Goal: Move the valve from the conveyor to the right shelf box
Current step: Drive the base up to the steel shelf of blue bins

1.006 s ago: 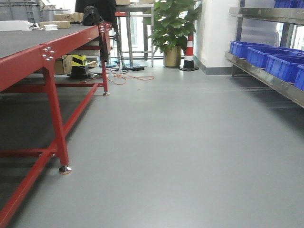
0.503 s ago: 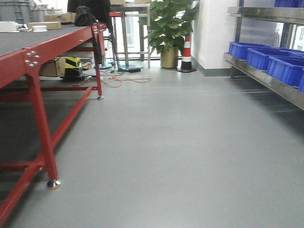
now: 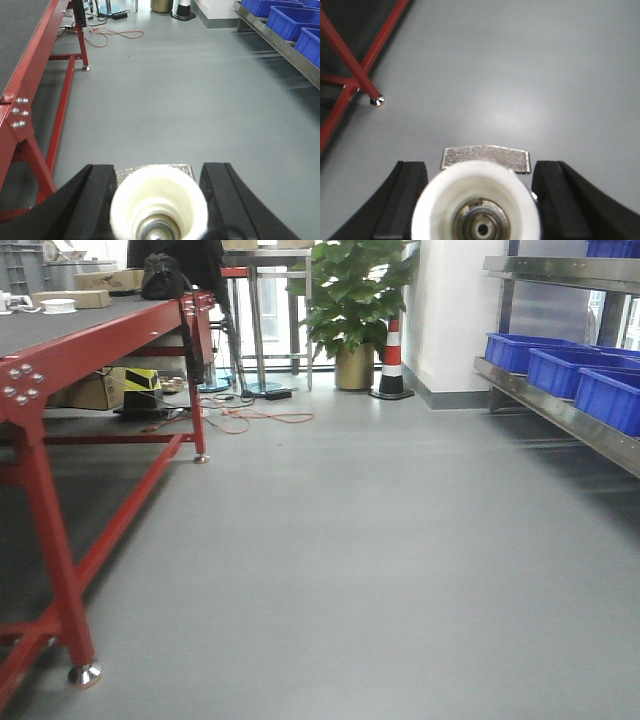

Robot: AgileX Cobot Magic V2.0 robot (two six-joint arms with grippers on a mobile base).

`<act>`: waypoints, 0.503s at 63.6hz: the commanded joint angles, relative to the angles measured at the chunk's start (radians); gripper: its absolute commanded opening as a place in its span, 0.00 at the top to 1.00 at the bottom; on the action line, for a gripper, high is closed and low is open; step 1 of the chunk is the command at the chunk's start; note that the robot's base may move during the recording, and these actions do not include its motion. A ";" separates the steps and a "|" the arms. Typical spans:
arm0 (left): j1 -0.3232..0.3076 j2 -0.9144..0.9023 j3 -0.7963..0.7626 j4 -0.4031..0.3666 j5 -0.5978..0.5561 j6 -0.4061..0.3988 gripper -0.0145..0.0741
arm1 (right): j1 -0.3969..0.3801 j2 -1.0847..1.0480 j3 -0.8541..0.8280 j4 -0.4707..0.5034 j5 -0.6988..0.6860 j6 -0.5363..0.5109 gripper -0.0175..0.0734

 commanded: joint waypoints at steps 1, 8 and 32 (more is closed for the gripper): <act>-0.006 -0.011 -0.005 -0.006 -0.057 -0.007 0.96 | -0.002 -0.016 -0.020 -0.006 -0.072 0.002 0.99; -0.006 -0.011 -0.005 -0.006 -0.057 -0.007 0.96 | -0.002 -0.016 -0.020 -0.006 -0.093 0.002 0.99; -0.006 -0.011 -0.005 -0.006 -0.057 -0.007 0.96 | -0.002 -0.016 -0.020 -0.006 -0.100 0.002 0.99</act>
